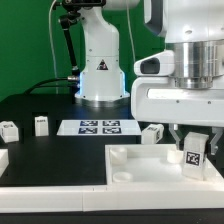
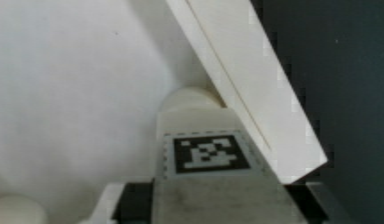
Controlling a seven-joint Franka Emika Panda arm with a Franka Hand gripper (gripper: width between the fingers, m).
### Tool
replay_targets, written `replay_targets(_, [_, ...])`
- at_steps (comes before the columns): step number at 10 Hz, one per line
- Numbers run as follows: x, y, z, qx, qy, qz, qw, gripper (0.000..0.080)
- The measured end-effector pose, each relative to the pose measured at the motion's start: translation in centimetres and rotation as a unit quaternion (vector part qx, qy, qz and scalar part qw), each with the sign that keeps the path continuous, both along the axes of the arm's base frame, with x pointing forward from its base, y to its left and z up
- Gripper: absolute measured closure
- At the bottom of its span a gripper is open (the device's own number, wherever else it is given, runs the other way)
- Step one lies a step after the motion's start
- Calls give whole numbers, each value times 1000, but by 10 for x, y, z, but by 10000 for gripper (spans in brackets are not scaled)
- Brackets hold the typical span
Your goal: Assemble square table
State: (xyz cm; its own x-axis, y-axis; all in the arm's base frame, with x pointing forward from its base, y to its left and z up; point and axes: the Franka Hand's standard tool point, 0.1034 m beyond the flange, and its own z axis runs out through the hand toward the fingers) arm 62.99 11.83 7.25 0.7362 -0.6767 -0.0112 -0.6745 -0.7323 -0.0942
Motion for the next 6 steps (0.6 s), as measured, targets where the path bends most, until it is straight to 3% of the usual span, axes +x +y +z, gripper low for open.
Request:
replay_targets(2, [0,1,-2,40,42,-215,975,506])
replay_targets(4, [2,0,-3,81,72,-381,918,506])
replay_targets(5, [0,5,-3,79,78,-412,904,506])
replay_targets(6, [-3,11,-4,66,77,-404,909,492])
